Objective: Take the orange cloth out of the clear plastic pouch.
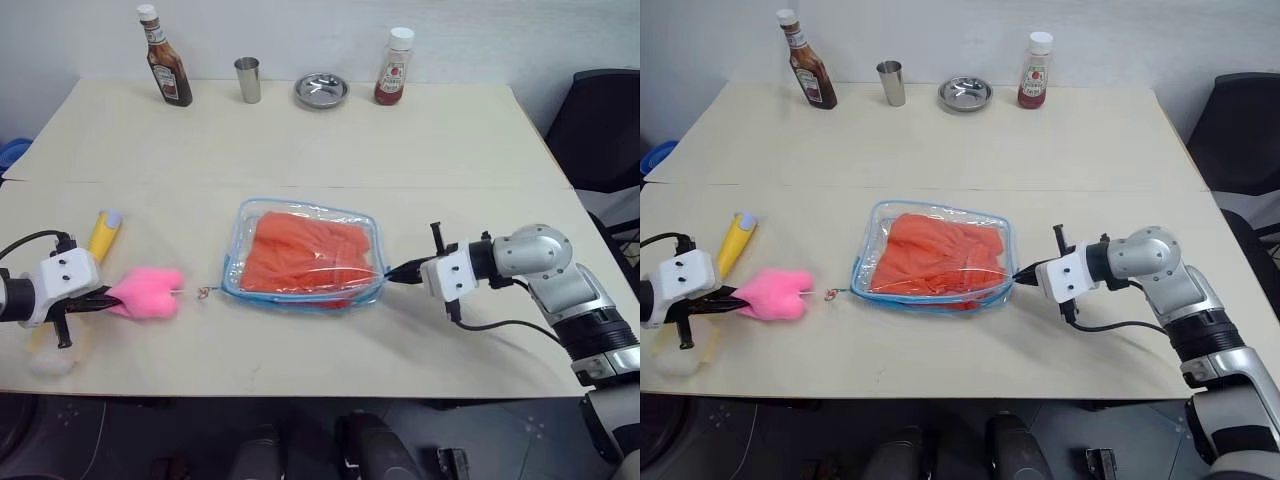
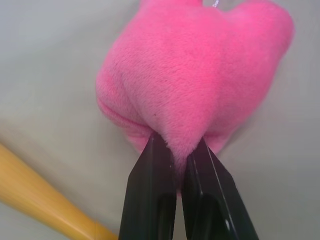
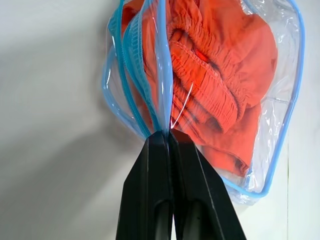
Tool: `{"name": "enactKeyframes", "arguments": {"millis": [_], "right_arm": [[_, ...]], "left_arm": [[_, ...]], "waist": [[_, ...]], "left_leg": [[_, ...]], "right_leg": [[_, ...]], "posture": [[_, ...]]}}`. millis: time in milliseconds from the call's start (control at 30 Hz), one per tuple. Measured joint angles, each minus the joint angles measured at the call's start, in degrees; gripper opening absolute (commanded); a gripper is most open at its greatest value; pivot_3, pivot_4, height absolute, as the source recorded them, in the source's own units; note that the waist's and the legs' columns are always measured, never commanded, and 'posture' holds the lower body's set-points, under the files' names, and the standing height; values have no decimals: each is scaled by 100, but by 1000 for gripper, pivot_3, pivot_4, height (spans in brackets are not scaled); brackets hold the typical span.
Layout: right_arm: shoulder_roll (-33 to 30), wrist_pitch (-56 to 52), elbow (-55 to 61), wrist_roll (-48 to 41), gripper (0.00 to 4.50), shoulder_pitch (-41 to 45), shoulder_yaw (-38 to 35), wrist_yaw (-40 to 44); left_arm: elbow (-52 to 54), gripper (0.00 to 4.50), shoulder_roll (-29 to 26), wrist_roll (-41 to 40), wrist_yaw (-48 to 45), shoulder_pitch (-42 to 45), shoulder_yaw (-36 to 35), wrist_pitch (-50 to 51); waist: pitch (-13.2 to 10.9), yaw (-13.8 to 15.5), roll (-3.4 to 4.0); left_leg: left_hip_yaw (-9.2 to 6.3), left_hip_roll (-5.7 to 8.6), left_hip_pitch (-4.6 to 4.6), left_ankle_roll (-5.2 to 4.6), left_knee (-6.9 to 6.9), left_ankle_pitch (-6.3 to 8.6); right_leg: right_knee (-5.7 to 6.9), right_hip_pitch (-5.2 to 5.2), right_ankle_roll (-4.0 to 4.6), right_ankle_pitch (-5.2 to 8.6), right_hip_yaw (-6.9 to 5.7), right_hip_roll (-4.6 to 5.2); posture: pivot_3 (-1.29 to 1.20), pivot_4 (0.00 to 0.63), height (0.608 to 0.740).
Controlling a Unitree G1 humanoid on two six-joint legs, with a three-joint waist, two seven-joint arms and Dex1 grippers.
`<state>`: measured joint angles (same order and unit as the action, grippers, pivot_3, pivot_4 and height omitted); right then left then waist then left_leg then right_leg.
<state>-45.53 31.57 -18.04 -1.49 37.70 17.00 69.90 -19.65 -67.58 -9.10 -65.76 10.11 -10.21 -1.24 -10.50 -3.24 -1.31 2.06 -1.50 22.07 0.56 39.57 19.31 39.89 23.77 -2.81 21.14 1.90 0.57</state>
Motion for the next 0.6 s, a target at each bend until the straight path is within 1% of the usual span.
{"name": "enactKeyframes", "arguments": {"millis": [33, 67, 100, 133, 267, 300, 367, 433, 500, 600], "right_arm": [[0, -84, 7, -1, 0, -48, -1, -30], [0, -182, 18, -2, 0, -78, -3, -51], [0, -322, 52, -12, 457, -113, -11, -63], [0, -424, 106, -19, 665, -134, -25, -64], [-14, -955, 552, -210, 2078, -340, -288, -84], [-15, -1111, 696, -269, 2406, -403, -359, -88], [-85, -1620, 1136, -547, 3093, -641, -535, -94], [-202, -2211, 1632, -922, 3093, -919, -754, -84], [-341, -2801, 2165, -1299, 3093, -1162, -960, -74], [-535, -3739, 2962, -1905, 3093, -1447, -1281, -85]], "left_arm": [[130, 598, 72, -50, 22, -20, -8, 170], [259, 760, 155, -117, 44, -27, -21, 338], [466, 1107, 249, -208, 69, -55, -39, 548], [623, 1411, 310, -265, 73, -92, -44, 684], [1272, 2719, 432, -576, 112, -279, -162, 1398], [1393, 2978, 432, -679, 74, -340, -248, 1562], [1683, 3016, 378, -1053, -181, -548, -536, 2019], [1839, 3016, 220, -1450, -474, -625, -823, 2516], [1992, 3016, -75, -1838, -752, -597, -1122, 3049], [2434, 3016, -522, -2411, -1168, -249, -1420, 3666]], "waist": [[0, 2, 0], [0, 3, 0], [0, 9, 0], [0, 17, 0], [0, 27, 0], [0, 25, 0], [0, 24, 0], [0, 25, 0], [0, 26, 0], [-1, 27, 1]], "left_leg": [[0, 0, 1, 0, 0, 0], [0, 0, 0, 0, 0, 0], [0, 1, 0, 0, 1, 0], [-1, 1, 1, 0, 2, 0], [-2, 2, 2, 0, 2, 0], [-2, 2, 2, 0, 2, 0], [-5, 0, 3, 0, 1, 0], [-7, 0, 4, 0, 0, 0], [-10, 1, 5, 0, 0, 0], [-10, 4, 1, -1, 0, 1]], "right_leg": [[0, 0, 0, 0, 0, 0], [1, -1, 0, 0, 0, 1], [2, -1, 0, 0, 0, 2], [4, -1, 0, 0, 0, 2], [2, -3, 0, 0, -1, 3], [2, -2, 0, 0, -1, 3], [1, -2, 0, 0, -3, 1], [-1, -2, 0, 0, -4, -1], [-3, -3, 0, 0, -6, 0], [-13, -11, 0, 0, -5, 2]], "posture": [[0, 150, 740], [0, 150, 740], [0, 150, 740], [0, 150, 740], [0, 150, 740], [0, 150, 740], [0, 150, 740], [0, 150, 740], [0, 150, 740], [0, 150, 740]]}}
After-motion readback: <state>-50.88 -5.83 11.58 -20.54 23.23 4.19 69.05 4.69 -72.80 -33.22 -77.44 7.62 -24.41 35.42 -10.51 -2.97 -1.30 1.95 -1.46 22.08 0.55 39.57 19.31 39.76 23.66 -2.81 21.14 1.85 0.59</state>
